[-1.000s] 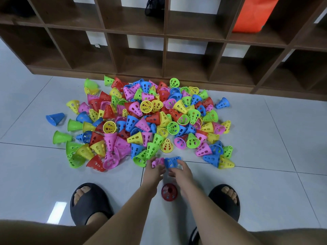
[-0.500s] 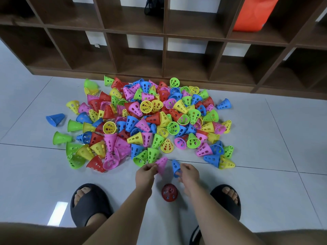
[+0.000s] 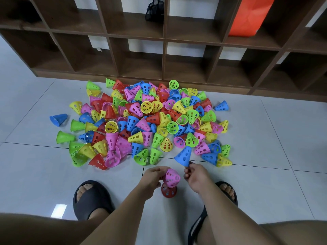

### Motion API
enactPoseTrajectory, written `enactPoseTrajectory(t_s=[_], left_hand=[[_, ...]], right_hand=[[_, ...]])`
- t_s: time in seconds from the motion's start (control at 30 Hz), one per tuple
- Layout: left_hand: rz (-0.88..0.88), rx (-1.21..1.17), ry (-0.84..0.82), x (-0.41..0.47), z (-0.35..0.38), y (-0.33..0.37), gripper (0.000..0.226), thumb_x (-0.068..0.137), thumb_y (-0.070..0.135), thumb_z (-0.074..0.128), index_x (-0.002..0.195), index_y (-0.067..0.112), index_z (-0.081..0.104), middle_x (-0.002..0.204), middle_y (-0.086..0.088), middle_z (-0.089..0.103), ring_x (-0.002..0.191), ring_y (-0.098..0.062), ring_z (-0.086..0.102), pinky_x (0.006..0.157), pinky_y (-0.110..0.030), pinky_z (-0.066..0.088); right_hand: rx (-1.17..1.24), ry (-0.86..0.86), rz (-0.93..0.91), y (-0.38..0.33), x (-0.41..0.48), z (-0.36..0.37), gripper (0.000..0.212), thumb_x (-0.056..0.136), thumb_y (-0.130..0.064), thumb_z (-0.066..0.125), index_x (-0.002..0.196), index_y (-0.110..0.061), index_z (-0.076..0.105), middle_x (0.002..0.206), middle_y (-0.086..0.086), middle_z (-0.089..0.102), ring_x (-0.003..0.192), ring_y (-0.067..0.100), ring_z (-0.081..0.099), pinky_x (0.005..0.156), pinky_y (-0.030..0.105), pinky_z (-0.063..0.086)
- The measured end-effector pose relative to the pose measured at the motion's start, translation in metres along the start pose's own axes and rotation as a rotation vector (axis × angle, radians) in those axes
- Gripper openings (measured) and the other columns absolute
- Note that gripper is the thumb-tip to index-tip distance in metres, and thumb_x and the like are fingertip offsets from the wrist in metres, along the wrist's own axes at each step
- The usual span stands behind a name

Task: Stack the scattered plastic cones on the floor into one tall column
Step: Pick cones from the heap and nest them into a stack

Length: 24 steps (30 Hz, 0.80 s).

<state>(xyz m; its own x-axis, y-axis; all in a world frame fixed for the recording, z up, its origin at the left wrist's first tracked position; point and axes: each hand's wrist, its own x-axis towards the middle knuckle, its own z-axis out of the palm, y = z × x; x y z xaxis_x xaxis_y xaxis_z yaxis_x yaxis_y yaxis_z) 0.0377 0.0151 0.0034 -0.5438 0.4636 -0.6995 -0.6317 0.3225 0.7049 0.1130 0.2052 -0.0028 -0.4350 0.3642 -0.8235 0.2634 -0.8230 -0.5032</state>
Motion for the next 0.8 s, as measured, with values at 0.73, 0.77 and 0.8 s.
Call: enactPoseTrajectory(t_s=[0.73, 0.77, 0.8], left_hand=[[-0.089, 0.026, 0.342, 0.018, -0.002, -0.056, 0.01, 0.086, 0.008, 0.077, 0.094, 0.013, 0.076, 0.088, -0.018, 0.077, 0.066, -0.024, 0.063, 0.061, -0.033, 0.052], [-0.089, 0.032, 0.35, 0.019, -0.001, -0.057, 0.011, 0.086, 0.006, 0.076, 0.094, 0.013, 0.076, 0.089, -0.017, 0.077, 0.068, -0.024, 0.064, 0.062, -0.034, 0.053], [-0.085, 0.031, 0.35, 0.02, -0.002, -0.057, 0.012, 0.085, 0.005, 0.075, 0.094, 0.013, 0.076, 0.091, -0.017, 0.077, 0.07, -0.025, 0.066, 0.064, -0.035, 0.054]], right_hand=[[-0.769, -0.221, 0.013, 0.034, -0.011, -0.024, 0.022, 0.099, -0.004, 0.059, 0.114, -0.01, 0.074, 0.086, 0.004, 0.071, 0.066, 0.012, 0.052, 0.054, 0.023, 0.036], [-0.794, -0.204, -0.009, 0.035, -0.009, -0.024, 0.019, 0.098, -0.006, 0.062, 0.113, -0.01, 0.074, 0.083, 0.004, 0.07, 0.064, 0.012, 0.051, 0.053, 0.023, 0.035], [-0.808, -0.194, -0.025, 0.036, -0.007, -0.025, 0.018, 0.097, -0.007, 0.065, 0.112, -0.01, 0.074, 0.081, 0.004, 0.069, 0.062, 0.012, 0.051, 0.052, 0.023, 0.035]])
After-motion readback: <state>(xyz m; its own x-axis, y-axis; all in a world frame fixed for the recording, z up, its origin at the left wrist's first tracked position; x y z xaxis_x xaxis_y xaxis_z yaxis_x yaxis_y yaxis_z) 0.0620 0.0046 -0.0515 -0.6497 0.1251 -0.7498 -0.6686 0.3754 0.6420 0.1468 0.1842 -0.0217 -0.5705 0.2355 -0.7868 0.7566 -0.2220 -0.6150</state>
